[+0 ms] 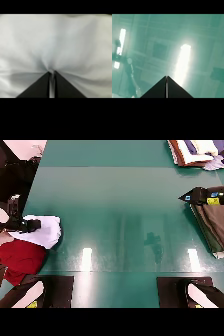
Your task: Fold the shirts.
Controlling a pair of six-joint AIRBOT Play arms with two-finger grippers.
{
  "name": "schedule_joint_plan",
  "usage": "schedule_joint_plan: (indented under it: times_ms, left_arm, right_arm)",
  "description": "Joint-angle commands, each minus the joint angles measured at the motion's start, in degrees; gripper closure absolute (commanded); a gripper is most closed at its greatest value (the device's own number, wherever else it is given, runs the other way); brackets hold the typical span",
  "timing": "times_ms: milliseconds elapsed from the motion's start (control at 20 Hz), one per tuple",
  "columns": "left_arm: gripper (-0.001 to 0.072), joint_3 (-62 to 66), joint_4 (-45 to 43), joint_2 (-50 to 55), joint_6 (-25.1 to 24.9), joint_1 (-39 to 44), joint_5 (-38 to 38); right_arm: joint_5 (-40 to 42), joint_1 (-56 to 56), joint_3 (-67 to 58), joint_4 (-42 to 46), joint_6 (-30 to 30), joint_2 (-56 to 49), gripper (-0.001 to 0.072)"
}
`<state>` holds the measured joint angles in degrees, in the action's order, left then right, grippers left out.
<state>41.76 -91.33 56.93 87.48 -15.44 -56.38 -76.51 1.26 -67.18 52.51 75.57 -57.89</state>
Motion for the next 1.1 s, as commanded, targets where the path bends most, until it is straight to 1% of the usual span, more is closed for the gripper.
schedule_joint_plan:
  times_ms: [0,150,250,350,450,500,550,650,750,850,1050]
  left_arm:
    - [0.0684,-0.13,0.66,0.17,0.66,-0.04,1.09]
    - [0.0685,5.51,4.79,-2.89,0.33,0.13,-2.08]
    - [0.0685,12.68,11.15,-7.15,-2.73,0.13,-3.15]
    - [0.0685,21.75,19.23,-10.34,-5.90,0.13,-5.73]
    - [0.0685,32.22,31.10,-12.00,-8.94,0.13,-11.21]
    - [0.0686,37.24,36.13,-12.22,-10.10,1.09,-12.44]
    - [0.0686,41.88,37.83,-12.22,-10.08,3.32,-12.66]
    - [0.0686,48.33,37.77,-12.22,-9.94,9.51,-11.98]
    - [0.0686,50.86,37.70,-12.22,-9.92,16.22,-9.25]
    - [0.0687,50.84,37.16,-12.04,-9.20,21.75,-6.36]
    - [0.0687,46.21,34.80,-10.86,-4.09,26.03,0.07]
  right_arm:
    - [-0.02,0.04,0.02,-0.02,0.02,0.00,0.0696]
    - [0.31,0.04,-0.87,-0.11,0.02,0.00,0.0696]
    - [0.48,0.04,-4.44,-0.07,0.04,0.00,0.0696]
    - [2.16,0.04,-10.03,-0.04,0.04,0.00,0.0696]
    - [6.56,0.04,-16.33,0.00,0.04,0.00,0.0697]
    - [9.68,0.04,-19.41,-0.02,0.04,0.00,0.0696]
    - [12.61,0.04,-21.99,-0.02,0.04,0.00,0.0696]
    - [17.05,0.04,-26.45,0.00,0.07,-0.02,0.0696]
    - [18.14,0.04,-30.62,-0.02,0.04,-1.01,0.0696]
    - [15.82,0.04,-34.95,-0.02,0.04,-3.17,0.0696]
    - [8.15,0.02,-41.99,-0.09,0.09,-8.96,0.0697]
